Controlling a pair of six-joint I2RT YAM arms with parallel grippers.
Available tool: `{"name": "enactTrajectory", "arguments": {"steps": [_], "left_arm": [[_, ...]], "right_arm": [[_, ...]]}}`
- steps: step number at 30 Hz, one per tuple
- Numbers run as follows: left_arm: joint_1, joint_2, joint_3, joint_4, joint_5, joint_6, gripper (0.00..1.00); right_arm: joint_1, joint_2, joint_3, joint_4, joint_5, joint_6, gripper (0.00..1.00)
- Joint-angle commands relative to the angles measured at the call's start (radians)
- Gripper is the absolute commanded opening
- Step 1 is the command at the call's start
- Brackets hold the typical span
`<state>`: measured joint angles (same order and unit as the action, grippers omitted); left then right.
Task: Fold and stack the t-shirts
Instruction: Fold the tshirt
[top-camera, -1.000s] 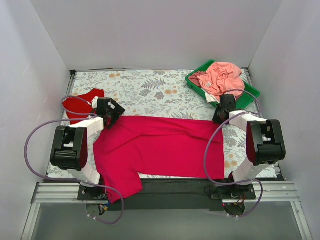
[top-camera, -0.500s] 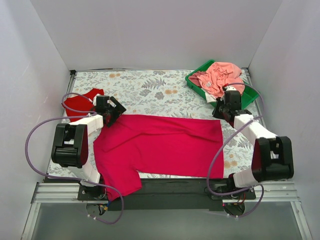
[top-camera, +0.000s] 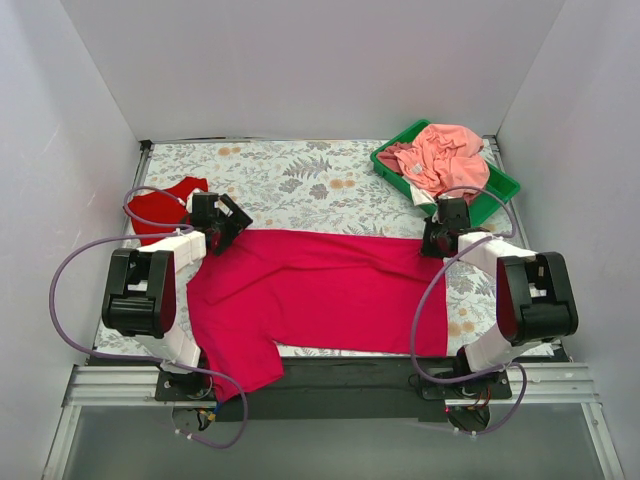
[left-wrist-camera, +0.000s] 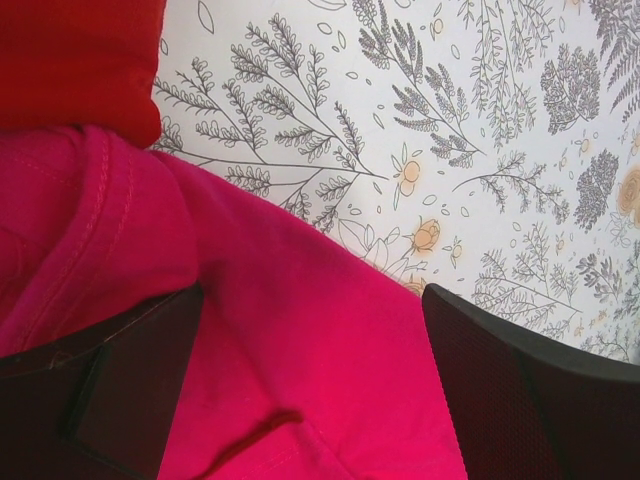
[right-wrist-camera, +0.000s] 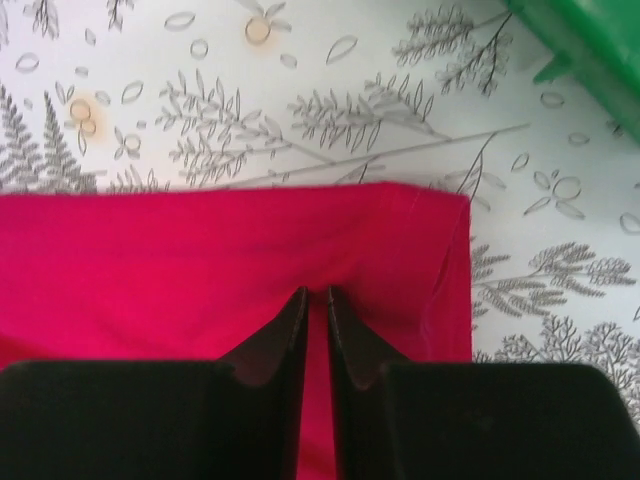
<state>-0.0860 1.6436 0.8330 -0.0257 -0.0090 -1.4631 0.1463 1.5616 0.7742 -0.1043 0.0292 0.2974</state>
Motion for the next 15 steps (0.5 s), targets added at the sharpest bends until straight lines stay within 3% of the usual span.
{"name": "enactTrajectory", "arguments": {"steps": [1,7,15], "left_arm": [[0.005,0.008,0.004,-0.04,0.007,0.017,0.92],[0.005,0.079,0.064,-0.045,0.034,0.027,0.92],[0.005,0.231,0.23,-0.071,0.034,0.044,0.92]], "right_arm": [[0.002,0.08,0.066,0.015,0.047,0.002,0.18],[-0.002,0.209,0.158,0.005,0.167,0.008,0.17],[-0.021,0.29,0.293,-0.031,0.161,-0.018,0.17]]}}
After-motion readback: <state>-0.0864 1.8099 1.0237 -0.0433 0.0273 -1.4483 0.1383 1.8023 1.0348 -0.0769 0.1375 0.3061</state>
